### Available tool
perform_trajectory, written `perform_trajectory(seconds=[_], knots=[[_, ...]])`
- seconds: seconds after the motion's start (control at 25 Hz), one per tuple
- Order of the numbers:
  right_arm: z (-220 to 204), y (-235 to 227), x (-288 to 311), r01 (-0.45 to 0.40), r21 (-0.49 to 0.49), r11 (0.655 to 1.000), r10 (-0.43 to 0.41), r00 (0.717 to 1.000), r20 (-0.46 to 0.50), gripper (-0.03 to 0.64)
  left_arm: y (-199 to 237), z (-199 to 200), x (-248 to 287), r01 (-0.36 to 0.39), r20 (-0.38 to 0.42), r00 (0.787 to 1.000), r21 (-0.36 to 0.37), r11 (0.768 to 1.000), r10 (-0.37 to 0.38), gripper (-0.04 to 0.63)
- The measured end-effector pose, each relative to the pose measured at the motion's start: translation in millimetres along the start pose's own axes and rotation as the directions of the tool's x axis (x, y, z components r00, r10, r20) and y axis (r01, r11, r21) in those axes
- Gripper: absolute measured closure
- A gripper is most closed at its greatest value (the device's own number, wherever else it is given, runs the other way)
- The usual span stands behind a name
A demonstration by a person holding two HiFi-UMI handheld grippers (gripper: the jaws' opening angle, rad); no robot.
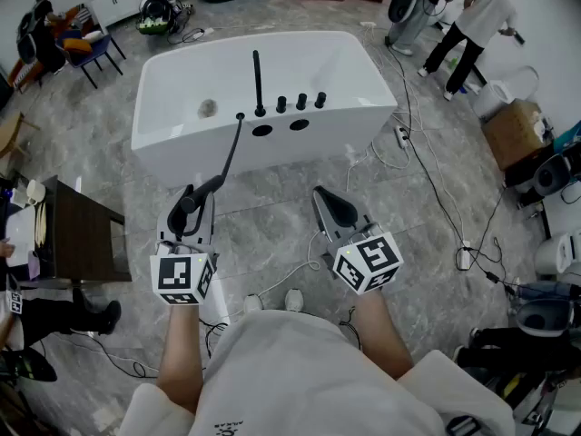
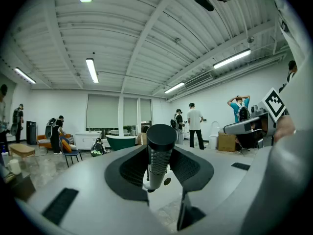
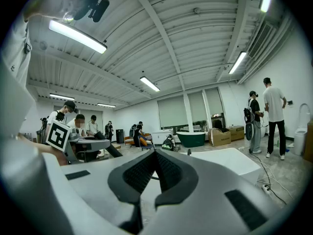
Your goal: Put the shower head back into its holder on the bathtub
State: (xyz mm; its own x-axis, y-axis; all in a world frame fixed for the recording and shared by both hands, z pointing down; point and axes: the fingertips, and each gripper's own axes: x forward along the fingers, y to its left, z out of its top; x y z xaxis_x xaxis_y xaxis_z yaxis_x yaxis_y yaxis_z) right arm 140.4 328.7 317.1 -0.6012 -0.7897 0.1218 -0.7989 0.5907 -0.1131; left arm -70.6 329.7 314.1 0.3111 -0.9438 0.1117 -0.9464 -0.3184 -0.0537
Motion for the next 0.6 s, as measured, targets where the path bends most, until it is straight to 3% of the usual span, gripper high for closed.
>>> perform_trajectory(seconds=[0.6], knots=[[9.1,17.0,8.5,0.023,-0.016,1.0,-0.022,1.0,0.018,0.6,3.2,4.0,-1.7,0.068,0.003,0.998,0.03,0.997,-0.069,0.449]])
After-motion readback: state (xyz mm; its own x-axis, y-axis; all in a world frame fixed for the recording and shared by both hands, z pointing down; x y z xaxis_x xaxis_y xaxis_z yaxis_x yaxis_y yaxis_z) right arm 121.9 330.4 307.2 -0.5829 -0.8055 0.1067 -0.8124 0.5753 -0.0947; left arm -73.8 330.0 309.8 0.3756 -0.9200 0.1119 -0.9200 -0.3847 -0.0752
